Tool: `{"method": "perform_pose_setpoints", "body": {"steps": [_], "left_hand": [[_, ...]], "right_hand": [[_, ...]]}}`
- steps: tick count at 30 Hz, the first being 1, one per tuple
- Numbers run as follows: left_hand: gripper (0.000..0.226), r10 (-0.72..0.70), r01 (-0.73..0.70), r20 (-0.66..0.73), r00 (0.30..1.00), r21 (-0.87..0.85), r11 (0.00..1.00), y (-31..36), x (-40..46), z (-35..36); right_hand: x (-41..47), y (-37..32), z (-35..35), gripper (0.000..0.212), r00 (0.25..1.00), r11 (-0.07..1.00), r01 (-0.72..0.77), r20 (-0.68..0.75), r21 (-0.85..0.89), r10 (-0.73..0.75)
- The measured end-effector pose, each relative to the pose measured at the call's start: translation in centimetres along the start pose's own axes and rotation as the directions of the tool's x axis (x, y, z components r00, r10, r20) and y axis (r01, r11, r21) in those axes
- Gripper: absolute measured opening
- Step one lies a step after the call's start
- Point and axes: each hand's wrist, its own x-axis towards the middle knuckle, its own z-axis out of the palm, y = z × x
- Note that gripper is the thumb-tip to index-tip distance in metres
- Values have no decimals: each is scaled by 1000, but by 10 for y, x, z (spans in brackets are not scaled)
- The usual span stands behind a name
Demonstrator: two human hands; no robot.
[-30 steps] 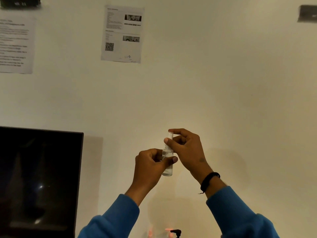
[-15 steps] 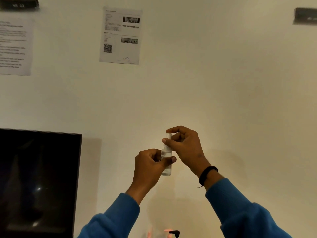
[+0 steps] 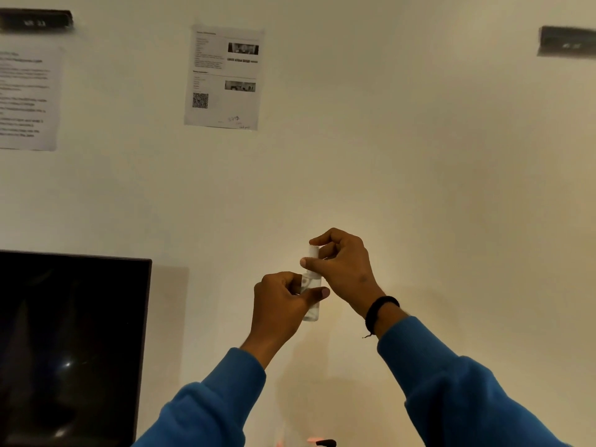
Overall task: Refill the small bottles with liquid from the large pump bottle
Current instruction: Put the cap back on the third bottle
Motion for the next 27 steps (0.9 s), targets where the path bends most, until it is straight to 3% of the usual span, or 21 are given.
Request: {"method": "perform_pose_setpoints", "body": {"steps": [2,6,15,18,21,27], "left_hand": [[30,2,-2,-6,1000,10,1000,2,4,0],[41,-10,11,-10,1000,9,1000,4,11,-2],[33,-22,22,-16,1000,49,999,5,11,5],[29,-29,29,-9,1000,53,998,8,14,2],[29,-9,10,-14,1000,59,998,8,16,-1],[25,16,-16,-2,1000,65,998,11,12,2]], "right_hand": [[5,0,-1,25,999,999,-31,-19,19,31],[11,-2,-6,24,993,975,-103,82,197,89],[15,-8,0,30,999,995,-35,-3,-94,35],[18,-7,0,18,993,991,-116,18,72,115],[19,-6,-4,23,987,975,-160,55,156,153],[12,-7,5,32,994,998,-59,-93,-29,56]]}}
